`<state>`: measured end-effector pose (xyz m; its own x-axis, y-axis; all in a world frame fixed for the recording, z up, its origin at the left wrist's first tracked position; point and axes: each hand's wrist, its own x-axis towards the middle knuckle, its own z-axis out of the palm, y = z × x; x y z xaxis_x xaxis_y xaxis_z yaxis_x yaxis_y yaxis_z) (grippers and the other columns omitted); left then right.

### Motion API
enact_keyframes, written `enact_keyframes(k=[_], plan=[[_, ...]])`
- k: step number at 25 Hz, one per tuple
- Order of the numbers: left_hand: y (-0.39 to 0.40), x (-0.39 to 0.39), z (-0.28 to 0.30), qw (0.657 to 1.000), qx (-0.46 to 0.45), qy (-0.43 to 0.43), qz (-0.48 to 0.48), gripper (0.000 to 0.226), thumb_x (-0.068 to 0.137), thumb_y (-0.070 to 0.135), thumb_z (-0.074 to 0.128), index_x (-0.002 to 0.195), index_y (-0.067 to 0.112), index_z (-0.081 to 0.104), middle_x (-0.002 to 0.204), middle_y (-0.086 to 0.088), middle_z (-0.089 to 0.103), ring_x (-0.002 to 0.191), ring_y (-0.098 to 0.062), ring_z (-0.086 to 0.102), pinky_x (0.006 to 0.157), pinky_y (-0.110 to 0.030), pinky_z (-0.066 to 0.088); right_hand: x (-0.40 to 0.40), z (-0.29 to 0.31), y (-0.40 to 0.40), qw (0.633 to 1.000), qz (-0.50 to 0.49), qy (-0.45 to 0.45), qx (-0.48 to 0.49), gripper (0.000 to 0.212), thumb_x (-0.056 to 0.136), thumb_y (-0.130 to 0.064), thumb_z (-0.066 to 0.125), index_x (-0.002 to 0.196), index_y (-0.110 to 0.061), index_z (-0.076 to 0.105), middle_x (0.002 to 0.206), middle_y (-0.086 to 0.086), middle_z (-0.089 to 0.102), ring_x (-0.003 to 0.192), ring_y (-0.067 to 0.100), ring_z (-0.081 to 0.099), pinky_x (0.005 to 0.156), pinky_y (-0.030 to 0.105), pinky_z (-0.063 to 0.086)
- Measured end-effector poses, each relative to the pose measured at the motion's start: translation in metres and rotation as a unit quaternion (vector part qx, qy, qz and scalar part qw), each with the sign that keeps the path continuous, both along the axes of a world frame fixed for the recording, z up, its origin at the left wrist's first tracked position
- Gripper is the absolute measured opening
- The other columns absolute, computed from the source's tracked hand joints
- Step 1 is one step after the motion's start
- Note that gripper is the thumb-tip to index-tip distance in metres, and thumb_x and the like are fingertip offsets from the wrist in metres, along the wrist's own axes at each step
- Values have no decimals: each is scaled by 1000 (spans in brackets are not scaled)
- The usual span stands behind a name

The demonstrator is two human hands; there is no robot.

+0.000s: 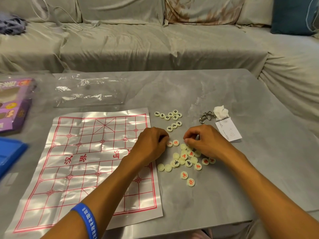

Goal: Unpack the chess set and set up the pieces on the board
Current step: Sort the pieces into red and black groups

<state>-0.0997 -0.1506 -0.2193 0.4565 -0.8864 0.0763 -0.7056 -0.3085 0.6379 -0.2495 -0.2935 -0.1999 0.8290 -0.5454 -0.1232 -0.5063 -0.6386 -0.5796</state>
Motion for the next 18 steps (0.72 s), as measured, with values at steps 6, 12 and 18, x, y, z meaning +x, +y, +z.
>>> enact_keyframes(k=[6, 12, 18], plan=[[1, -3, -7, 997, 36, -55, -34, 31, 86, 40, 64, 109, 19, 69, 99, 0, 59, 84, -12, 55, 73, -27, 52, 5, -3, 7, 1000, 11, -9, -19, 23, 84, -35, 70, 107, -32, 65, 95, -15, 62, 84, 4, 58, 76, 23, 51], [9, -14, 8, 999, 15, -45, -24, 32, 84, 41, 65, 108, 19, 69, 98, 3, 60, 82, -9, 55, 67, -18, 46, 20, -4, 14, 991, 49, 5, -123, 20, 81, -36, 68, 98, -26, 69, 93, -13, 59, 86, 6, 56, 69, 19, 44], [67, -60, 9, 984, 58, -40, -163, 30, 88, 51, 56, 108, 31, 67, 99, 12, 58, 85, -6, 52, 71, -14, 46, -46, 38, 30, 995, 56, 86, -21, 15, 75, -38, 74, 85, -29, 69, 76, -10, 64, 71, 7, 60, 62, 21, 49]])
